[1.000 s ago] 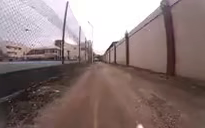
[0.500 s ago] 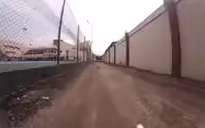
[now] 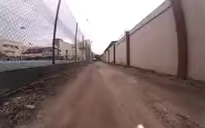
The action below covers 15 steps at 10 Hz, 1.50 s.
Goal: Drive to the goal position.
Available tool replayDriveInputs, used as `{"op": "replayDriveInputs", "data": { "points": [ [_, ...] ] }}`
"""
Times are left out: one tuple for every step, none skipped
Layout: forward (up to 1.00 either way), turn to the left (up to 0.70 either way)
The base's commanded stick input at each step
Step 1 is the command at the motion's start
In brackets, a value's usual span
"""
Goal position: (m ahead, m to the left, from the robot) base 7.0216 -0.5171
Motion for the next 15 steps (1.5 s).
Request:
{"op": "replayDriveInputs", "data": {
  "points": [
    [0.7,0.0],
    [0.7,0.0],
    [0.7,-0.1],
    [0.7,-0.25],
    [0.7,-0.31],
    [0.7,-0.16],
    [0.7,0.0],
    [0.7,0.0],
    [0.7,0.0],
    [0.7,-0.07],
    [0.7,-0.19],
    [0.7,-0.29],
    [0.7,-0.28],
    [0.7,-0.04],
    [0.7,0.0]
  ]
}}
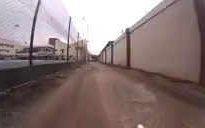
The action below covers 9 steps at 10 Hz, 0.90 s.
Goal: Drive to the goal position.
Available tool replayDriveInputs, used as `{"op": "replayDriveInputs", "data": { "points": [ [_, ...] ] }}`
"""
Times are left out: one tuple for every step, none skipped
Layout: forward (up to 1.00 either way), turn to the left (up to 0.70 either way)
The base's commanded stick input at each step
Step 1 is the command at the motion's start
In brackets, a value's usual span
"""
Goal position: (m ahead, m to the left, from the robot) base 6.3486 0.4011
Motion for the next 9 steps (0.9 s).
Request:
{"op": "replayDriveInputs", "data": {
  "points": [
    [0.7,0.0],
    [0.7,0.0],
    [0.7,-0.35],
    [0.7,-0.35],
    [0.7,-0.11],
    [0.7,0.0],
    [0.7,0.0],
    [0.7,0.0],
    [0.7,0.0]
  ]
}}
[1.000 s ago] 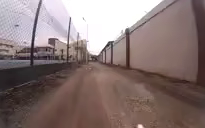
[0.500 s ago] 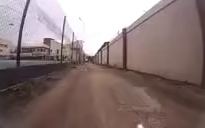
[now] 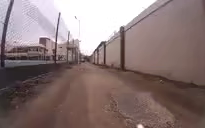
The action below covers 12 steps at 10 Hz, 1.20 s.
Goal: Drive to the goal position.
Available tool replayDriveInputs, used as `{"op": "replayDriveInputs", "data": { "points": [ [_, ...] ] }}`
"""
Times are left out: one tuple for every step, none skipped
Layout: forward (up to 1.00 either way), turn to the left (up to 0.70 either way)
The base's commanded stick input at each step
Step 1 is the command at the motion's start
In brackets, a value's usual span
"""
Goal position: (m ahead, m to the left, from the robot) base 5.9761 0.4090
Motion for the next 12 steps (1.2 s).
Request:
{"op": "replayDriveInputs", "data": {
  "points": [
    [0.7,0.0],
    [0.7,0.0],
    [0.7,0.0],
    [0.7,0.22],
    [0.7,0.25],
    [0.7,0.02],
    [0.7,0.0],
    [0.7,0.0],
    [0.7,0.0],
    [0.7,0.0],
    [0.7,0.0],
    [0.7,0.0]
  ]
}}
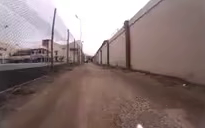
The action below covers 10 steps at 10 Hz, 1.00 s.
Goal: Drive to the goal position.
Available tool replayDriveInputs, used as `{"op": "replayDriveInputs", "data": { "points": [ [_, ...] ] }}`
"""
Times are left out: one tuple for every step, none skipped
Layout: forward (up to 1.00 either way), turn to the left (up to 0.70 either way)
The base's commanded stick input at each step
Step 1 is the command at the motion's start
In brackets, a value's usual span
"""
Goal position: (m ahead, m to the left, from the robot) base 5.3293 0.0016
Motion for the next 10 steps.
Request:
{"op": "replayDriveInputs", "data": {
  "points": [
    [0.7,0.0],
    [0.7,0.0],
    [0.7,0.0],
    [0.7,0.0],
    [0.7,0.0],
    [0.7,0.0],
    [0.7,0.0],
    [0.7,0.0],
    [0.7,0.0],
    [0.7,0.0]
  ]
}}
